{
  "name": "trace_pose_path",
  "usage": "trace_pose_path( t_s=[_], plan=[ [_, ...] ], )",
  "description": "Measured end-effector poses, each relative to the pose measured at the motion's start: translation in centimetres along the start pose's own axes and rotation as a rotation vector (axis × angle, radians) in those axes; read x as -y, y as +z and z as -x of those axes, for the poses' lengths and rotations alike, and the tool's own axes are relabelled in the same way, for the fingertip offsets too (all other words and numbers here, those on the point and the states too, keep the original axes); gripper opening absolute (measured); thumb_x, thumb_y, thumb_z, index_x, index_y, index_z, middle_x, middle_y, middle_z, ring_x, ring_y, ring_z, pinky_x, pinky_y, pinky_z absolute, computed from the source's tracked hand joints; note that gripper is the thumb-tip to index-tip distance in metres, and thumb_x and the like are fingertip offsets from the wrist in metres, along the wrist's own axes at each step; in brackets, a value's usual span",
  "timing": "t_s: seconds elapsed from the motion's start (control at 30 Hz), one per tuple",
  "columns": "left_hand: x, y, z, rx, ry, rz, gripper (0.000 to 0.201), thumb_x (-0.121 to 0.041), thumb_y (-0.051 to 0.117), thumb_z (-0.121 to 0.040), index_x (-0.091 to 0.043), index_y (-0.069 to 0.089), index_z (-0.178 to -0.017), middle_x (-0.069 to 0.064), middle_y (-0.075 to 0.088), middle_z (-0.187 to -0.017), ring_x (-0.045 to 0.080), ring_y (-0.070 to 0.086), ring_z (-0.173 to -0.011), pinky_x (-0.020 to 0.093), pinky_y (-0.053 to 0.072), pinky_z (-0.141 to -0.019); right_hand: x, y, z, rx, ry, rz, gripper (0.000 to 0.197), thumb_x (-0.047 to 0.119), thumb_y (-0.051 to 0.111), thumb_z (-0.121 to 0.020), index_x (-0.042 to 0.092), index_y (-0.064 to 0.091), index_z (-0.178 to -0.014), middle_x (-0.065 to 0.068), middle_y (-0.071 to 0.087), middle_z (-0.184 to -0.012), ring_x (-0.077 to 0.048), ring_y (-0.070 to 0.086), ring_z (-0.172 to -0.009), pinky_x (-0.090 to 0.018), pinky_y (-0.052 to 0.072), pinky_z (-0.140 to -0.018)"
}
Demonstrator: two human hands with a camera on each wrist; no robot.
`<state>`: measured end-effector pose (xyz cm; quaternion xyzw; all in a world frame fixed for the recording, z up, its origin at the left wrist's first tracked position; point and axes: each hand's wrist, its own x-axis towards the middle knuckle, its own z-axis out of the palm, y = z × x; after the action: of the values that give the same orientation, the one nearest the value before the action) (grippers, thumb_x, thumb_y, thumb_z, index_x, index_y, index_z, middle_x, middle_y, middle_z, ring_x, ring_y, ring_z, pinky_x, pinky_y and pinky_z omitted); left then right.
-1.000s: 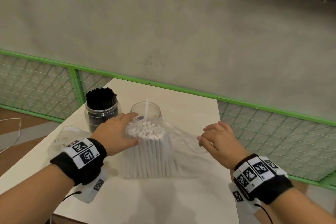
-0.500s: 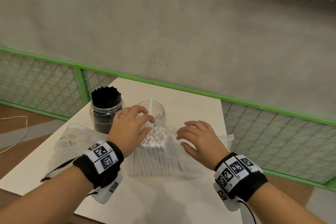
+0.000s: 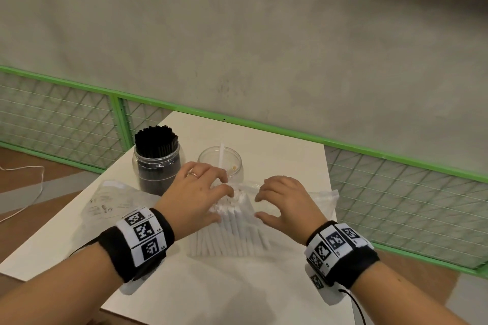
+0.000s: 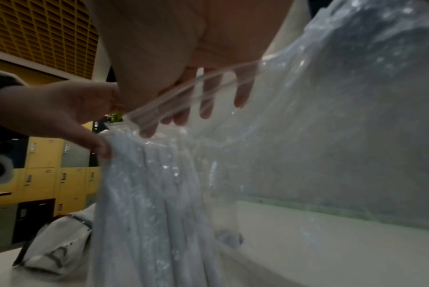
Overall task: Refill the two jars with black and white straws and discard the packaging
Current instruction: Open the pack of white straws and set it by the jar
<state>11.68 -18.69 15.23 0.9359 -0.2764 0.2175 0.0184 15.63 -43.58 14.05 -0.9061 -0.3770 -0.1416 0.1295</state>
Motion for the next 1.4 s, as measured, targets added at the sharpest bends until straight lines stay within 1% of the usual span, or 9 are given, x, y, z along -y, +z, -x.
trace_pose_path(
  t_s=[0.2,0.33,0.53,0.67,0.77,0.87,0.97,1.07,1.4],
  plan=[
    [0.1,1.3,0.1,-0.188,-0.046,-0.040,0.008,-0.019,0.055,-0.074,-0.026,0.056,-0.071,-0.010,0.058,-0.077,0.020,0.055,-0.075,0.036,0.034,-0.082,1.1,-0.3,-0.3,0.264,0.261,0.102,0.062,0.070,0.055,-0.077,0.034,0.053,-0.127,0.019,0.051,-0.136,-0.015,0.023,-0.143,-0.052,0.008,-0.117],
    [0.2,2.0,0.5,-0.107,-0.138,-0.015,0.027,-0.017,0.065,-0.070,-0.030,0.055,-0.092,-0.013,0.061,-0.074,0.018,0.057,-0.070,0.035,0.037,-0.073,1.4,-0.3,-0.9,0.346,0.343,0.061,0.093,0.077,0.058,-0.068,0.032,0.029,-0.145,0.014,0.032,-0.150,-0.016,0.020,-0.143,-0.046,0.021,-0.115],
    [-0.9,1.7,1.9,-0.022,-0.071,-0.010,0.015,-0.020,0.057,-0.069,-0.030,0.062,-0.078,-0.012,0.056,-0.072,0.017,0.055,-0.068,0.034,0.033,-0.079,1.5,1.0,-1.3,0.454,0.426,-0.055,0.117,0.072,0.073,-0.057,0.031,0.012,-0.149,0.012,0.019,-0.154,-0.020,0.030,-0.136,-0.045,0.039,-0.105],
    [-1.6,1.0,2.9,0.179,-0.081,0.107,0.026,-0.051,0.052,-0.074,-0.036,0.061,-0.092,-0.017,0.056,-0.070,0.008,0.055,-0.068,0.033,0.043,-0.080,1.8,2.1,-1.4,0.453,0.473,-0.198,0.121,0.069,0.076,-0.055,0.034,0.008,-0.149,0.008,0.022,-0.151,-0.024,0.034,-0.132,-0.045,0.039,-0.104],
    [-1.5,0.0,2.4,0.049,-0.252,0.328,0.037,-0.043,0.058,-0.080,-0.036,0.046,-0.115,-0.019,0.048,-0.072,0.002,0.049,-0.067,0.026,0.043,-0.069,2.0,3.2,-1.3,0.450,0.483,-0.198,0.123,0.068,0.076,-0.056,0.031,0.007,-0.150,0.005,0.022,-0.150,-0.025,0.034,-0.130,-0.045,0.039,-0.104],
    [-0.5,-0.3,0.6,-0.094,-0.403,0.317,0.076,-0.044,0.074,-0.069,-0.029,0.034,-0.132,-0.009,0.043,-0.105,0.011,0.044,-0.094,0.030,0.043,-0.084,2.4,4.4,-0.6,0.403,0.477,-0.214,0.123,0.064,0.079,-0.057,0.030,0.006,-0.150,0.005,0.023,-0.147,-0.024,0.035,-0.126,-0.043,0.041,-0.101],
    [1.3,0.1,-0.9,0.178,-0.534,0.369,0.110,-0.055,0.077,-0.061,-0.033,0.010,-0.146,0.001,0.026,-0.145,0.024,0.028,-0.129,0.041,0.033,-0.106,2.3,5.2,0.0,0.355,0.477,-0.289,0.120,0.059,0.081,-0.057,0.032,0.010,-0.149,0.006,0.023,-0.145,-0.022,0.034,-0.125,-0.041,0.040,-0.103],
    [1.9,0.2,-1.0,0.465,-0.594,0.697,0.095,-0.044,0.078,-0.070,-0.031,0.020,-0.145,-0.004,0.036,-0.146,0.015,0.041,-0.125,0.027,0.035,-0.102,2.1,5.4,0.2,0.320,0.508,-0.398,0.118,0.058,0.083,-0.055,0.029,0.017,-0.148,0.004,0.025,-0.141,-0.021,0.033,-0.127,-0.039,0.037,-0.107],
    [0.6,1.1,0.7,0.358,-0.670,1.215,0.051,-0.025,0.073,-0.080,-0.043,0.048,-0.122,-0.006,0.057,-0.123,0.021,0.062,-0.101,0.033,0.056,-0.080,2.0,6.5,0.2,0.150,0.509,-0.580,0.097,0.050,0.087,-0.051,0.025,0.040,-0.133,0.006,0.044,-0.120,-0.004,0.040,-0.111,-0.025,0.040,-0.098]
  ],
)
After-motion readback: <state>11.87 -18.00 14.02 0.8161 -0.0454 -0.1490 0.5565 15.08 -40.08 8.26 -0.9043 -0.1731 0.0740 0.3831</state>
